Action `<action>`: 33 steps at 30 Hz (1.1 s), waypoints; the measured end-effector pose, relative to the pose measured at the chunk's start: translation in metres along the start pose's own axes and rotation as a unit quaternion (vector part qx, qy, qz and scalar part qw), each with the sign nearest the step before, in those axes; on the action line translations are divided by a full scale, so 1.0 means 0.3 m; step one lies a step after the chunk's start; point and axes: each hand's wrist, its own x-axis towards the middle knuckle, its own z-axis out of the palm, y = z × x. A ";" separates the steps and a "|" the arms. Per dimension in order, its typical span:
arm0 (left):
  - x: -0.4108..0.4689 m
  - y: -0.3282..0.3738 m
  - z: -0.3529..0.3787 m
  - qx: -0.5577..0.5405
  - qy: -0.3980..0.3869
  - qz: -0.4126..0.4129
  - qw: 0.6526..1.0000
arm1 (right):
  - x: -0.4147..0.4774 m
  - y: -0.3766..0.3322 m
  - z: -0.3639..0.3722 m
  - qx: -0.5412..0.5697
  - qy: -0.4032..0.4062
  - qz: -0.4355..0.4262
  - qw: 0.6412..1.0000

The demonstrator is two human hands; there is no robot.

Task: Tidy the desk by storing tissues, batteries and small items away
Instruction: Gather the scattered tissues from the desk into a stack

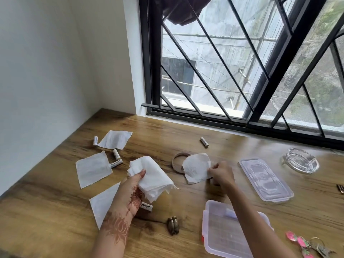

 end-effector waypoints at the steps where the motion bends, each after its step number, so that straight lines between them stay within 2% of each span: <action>1: 0.002 -0.001 -0.005 0.003 -0.005 0.000 1.000 | -0.004 -0.007 -0.007 0.057 -0.003 0.010 0.998; 5: 0.007 0.003 -0.007 0.004 -0.003 0.003 1.000 | -0.045 -0.065 -0.026 0.292 -0.011 0.020 0.956; 9: 0.011 0.000 -0.011 -0.002 0.002 0.004 1.000 | -0.145 -0.172 -0.039 0.336 -0.001 -0.084 0.938; 14: 0.014 0.004 -0.028 -0.004 0.009 0.000 1.000 | -0.299 -0.301 0.033 0.291 -0.076 -0.221 0.928; 18: -0.003 0.020 -0.043 -0.002 -0.009 0.012 1.000 | -0.398 -0.330 0.135 0.160 -0.087 -0.351 0.918; 20: -0.011 0.024 -0.051 -0.011 -0.033 0.015 0.999 | -0.438 -0.331 0.174 0.102 -0.105 -0.388 0.910; 25: -0.001 0.037 -0.093 -0.059 -0.082 -0.002 0.995 | -0.497 -0.314 0.241 0.017 -0.137 -0.447 0.884; 28: -0.008 0.059 -0.119 -0.048 -0.082 0.001 0.995 | -0.518 -0.316 0.252 0.019 -0.158 -0.466 0.870; 31: -0.018 0.071 -0.141 -0.043 -0.049 0.003 0.998 | -0.533 -0.335 0.249 0.063 -0.178 -0.456 0.870; 33: -0.016 0.079 -0.167 -0.049 -0.007 0.025 0.998 | -0.530 -0.351 0.254 0.099 -0.161 -0.436 0.880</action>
